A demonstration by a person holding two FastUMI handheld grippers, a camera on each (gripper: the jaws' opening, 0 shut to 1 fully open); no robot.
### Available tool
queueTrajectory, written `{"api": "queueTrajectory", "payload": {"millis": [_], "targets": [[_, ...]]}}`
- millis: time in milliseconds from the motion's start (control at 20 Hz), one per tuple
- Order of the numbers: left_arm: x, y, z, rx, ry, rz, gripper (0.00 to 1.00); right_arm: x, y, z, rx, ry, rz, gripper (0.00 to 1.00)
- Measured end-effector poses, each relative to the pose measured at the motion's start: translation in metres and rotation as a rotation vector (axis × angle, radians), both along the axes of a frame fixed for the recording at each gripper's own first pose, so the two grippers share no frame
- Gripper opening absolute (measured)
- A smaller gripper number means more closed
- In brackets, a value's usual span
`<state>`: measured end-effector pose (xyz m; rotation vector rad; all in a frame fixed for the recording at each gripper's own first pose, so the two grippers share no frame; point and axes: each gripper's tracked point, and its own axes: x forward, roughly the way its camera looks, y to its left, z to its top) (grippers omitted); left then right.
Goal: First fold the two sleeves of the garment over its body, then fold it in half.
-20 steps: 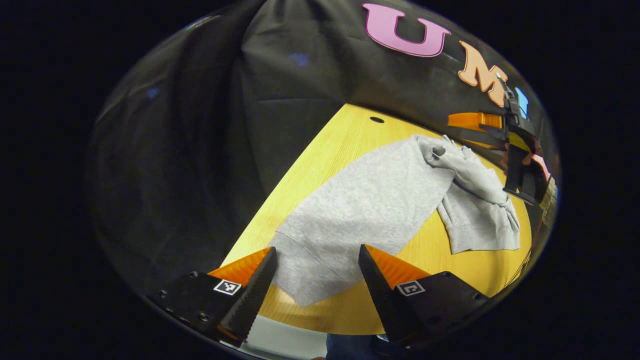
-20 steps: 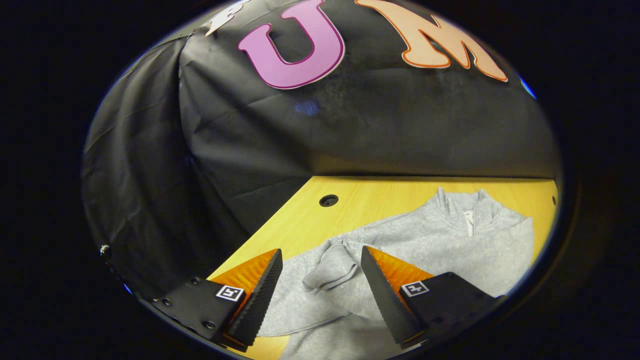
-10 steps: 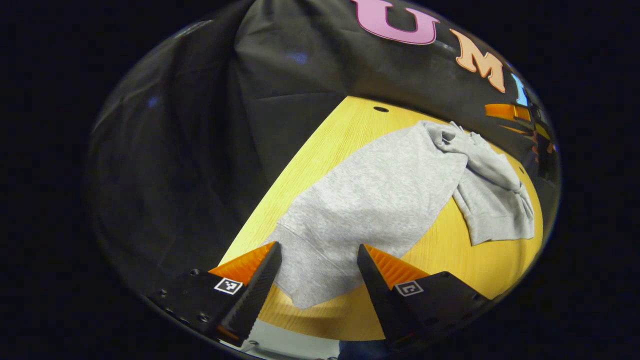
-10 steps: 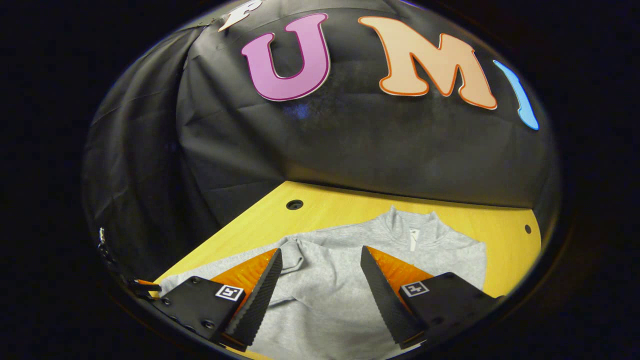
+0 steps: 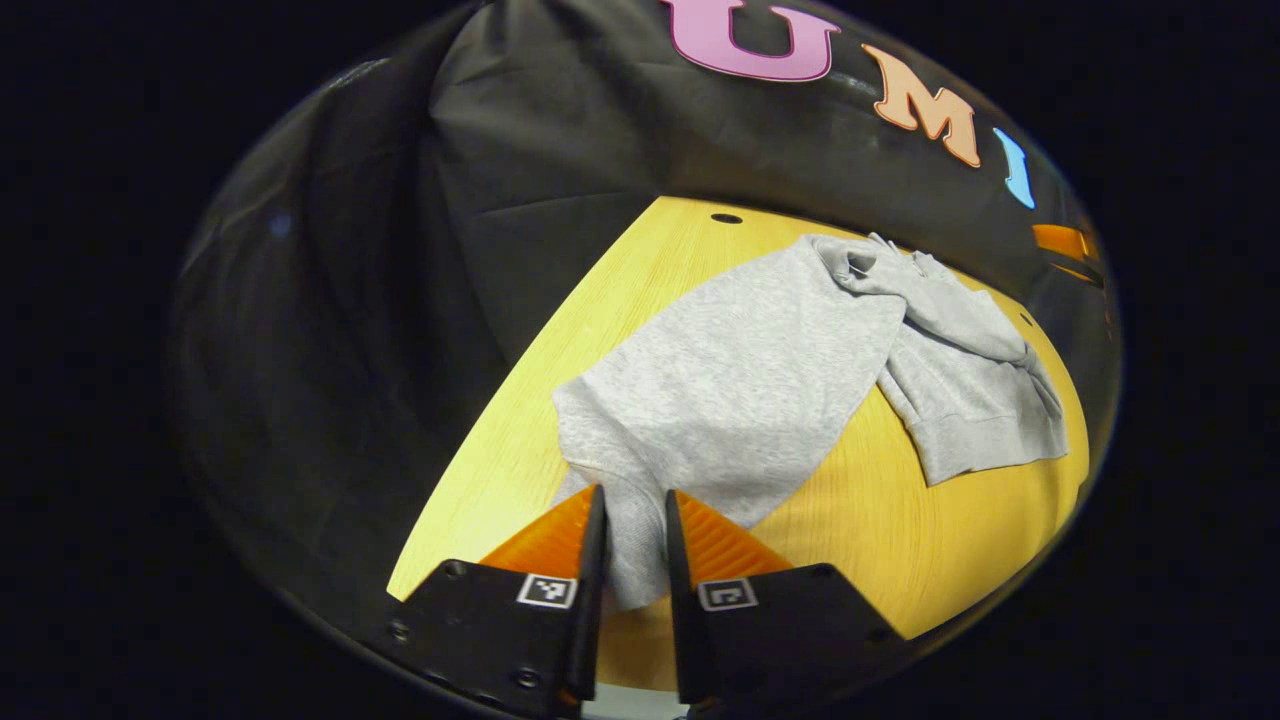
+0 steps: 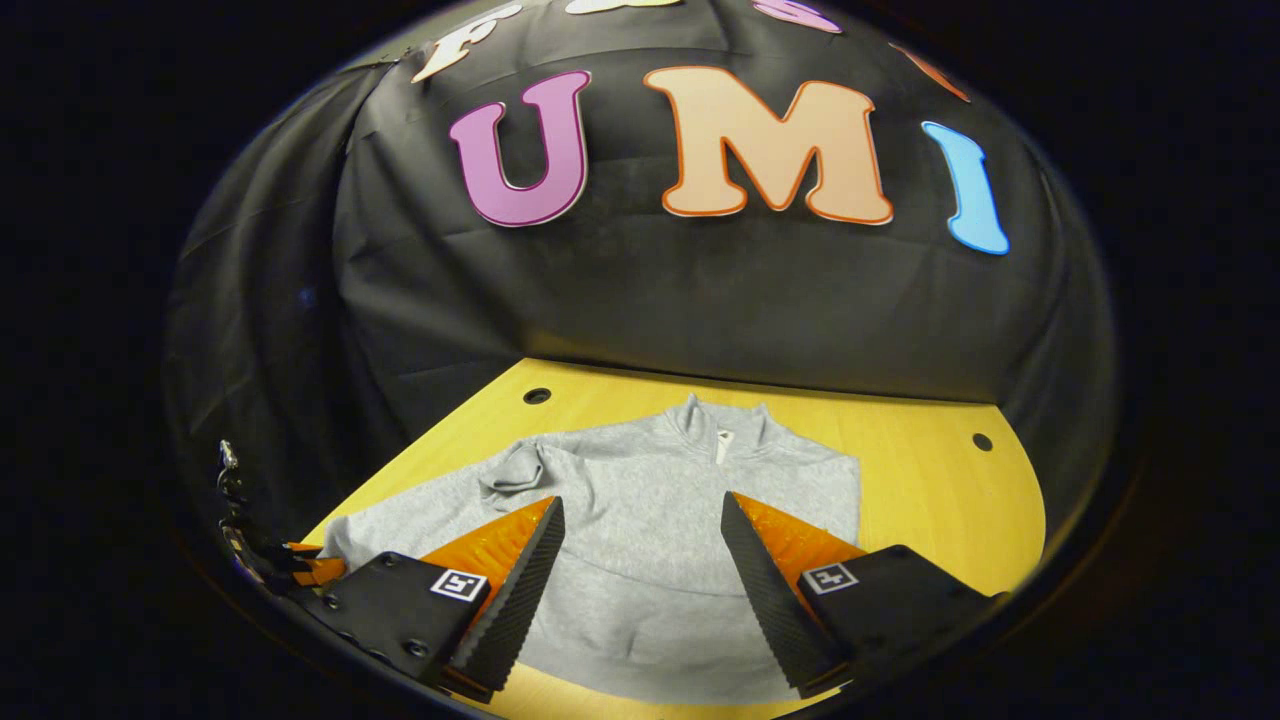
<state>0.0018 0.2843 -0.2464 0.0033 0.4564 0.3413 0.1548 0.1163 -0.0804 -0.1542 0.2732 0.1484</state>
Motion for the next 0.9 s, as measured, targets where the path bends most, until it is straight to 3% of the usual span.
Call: {"api": "queueTrajectory", "payload": {"millis": [50, 100, 450, 650, 750, 900], "targets": [[0.001, -0.002, 0.000, 0.003, 0.006, 0.003, 0.18, -0.008, -0.008, 0.002, 0.000, -0.008, -0.015, 0.98], [0.004, -0.002, 0.000, 0.012, 0.012, 0.004, 0.14, -0.016, -0.014, 0.003, 0.004, -0.006, -0.028, 0.95], [0.017, -0.024, -0.002, 0.064, 0.064, -0.003, 0.00, -0.051, -0.071, 0.011, 0.080, -0.018, -0.122, 0.98], [0.027, -0.044, 0.007, -0.078, 0.011, 0.006, 0.00, -0.067, -0.116, 0.014, 0.069, -0.015, -0.157, 0.94], [0.029, -0.054, 0.017, -0.138, -0.019, 0.024, 0.00, -0.077, -0.140, 0.014, 0.077, -0.005, -0.170, 0.98], [0.045, -0.095, 0.063, -0.216, -0.104, 0.005, 0.00, -0.087, -0.175, 0.016, 0.068, 0.006, -0.181, 0.98]]}}
